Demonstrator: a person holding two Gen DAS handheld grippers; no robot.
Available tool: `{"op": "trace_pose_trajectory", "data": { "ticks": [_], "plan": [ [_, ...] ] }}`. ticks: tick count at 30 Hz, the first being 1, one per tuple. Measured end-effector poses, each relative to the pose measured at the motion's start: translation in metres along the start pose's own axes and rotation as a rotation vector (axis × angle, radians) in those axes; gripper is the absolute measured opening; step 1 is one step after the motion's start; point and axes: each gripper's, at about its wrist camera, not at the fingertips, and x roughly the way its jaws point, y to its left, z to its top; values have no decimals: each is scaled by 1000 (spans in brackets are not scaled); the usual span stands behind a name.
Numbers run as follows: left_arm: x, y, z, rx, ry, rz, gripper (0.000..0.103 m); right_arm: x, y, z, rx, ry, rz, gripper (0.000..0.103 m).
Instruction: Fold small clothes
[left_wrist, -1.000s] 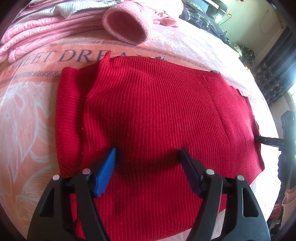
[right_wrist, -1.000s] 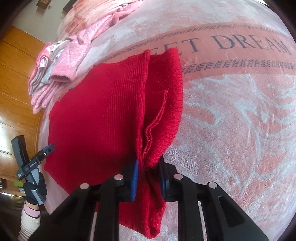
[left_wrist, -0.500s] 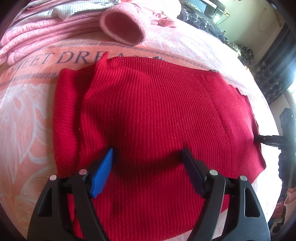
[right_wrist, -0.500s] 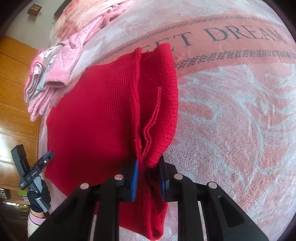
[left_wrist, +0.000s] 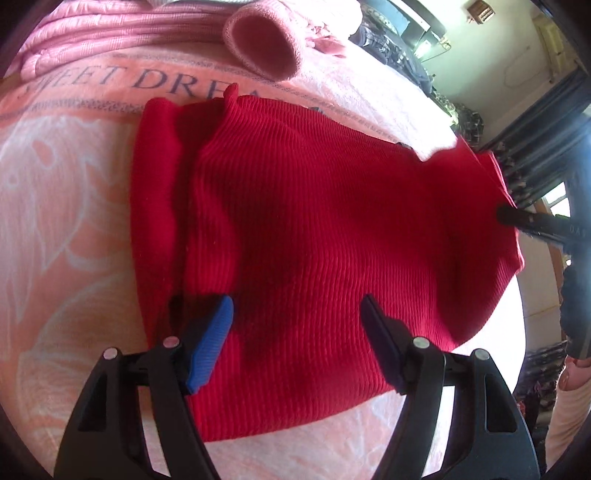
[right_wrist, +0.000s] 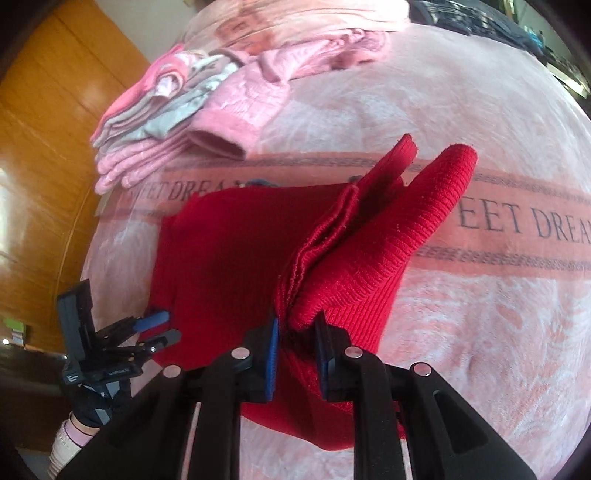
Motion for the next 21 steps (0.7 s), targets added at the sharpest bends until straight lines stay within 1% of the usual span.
{"op": "trace_pose_trajectory", "data": {
  "ticks": [3, 6, 7, 8, 9, 10, 11, 14, 15, 17, 18, 20, 21],
  "plan": [
    [1, 6, -1, -10, -1, -16, 71, 27, 30, 3, -46, 44, -6, 17],
    [3, 9, 1, -28, 1, -26, 71, 57, 45, -3, -70, 110, -8, 20],
    [5, 10, 2, -31, 1, -24, 71, 65, 46, -5, -74, 122, -16, 24],
    [6, 10, 2, -33, 1, -21, 71, 68, 48, -8, -88, 126, -5, 30],
    [6, 10, 2, -34, 1, -19, 71, 67, 51, -10, -95, 125, 6, 34],
    [7, 9, 3, -34, 0, -15, 71, 62, 53, -13, -103, 116, 17, 40],
    [8, 8, 3, -31, 0, -12, 71, 55, 55, -14, -111, 99, 37, 42],
    [9, 7, 4, -28, 1, -9, 71, 28, 52, -16, -117, 58, 73, 43],
    [9, 7, 5, -31, 0, -12, 71, 18, 51, -17, -120, 42, 82, 45],
    [9, 9, 5, -42, -1, -23, 71, -3, 41, -20, -115, 7, 69, 59],
    [9, 11, 6, -47, -2, -28, 71, -11, 35, -20, -113, -10, 57, 61],
    [7, 13, 6, -64, 0, -38, 71, -26, 17, -24, -106, -32, 36, 69],
    [6, 13, 7, -76, 3, -43, 71, -29, 12, -25, -103, -37, 31, 70]
  ]
}}
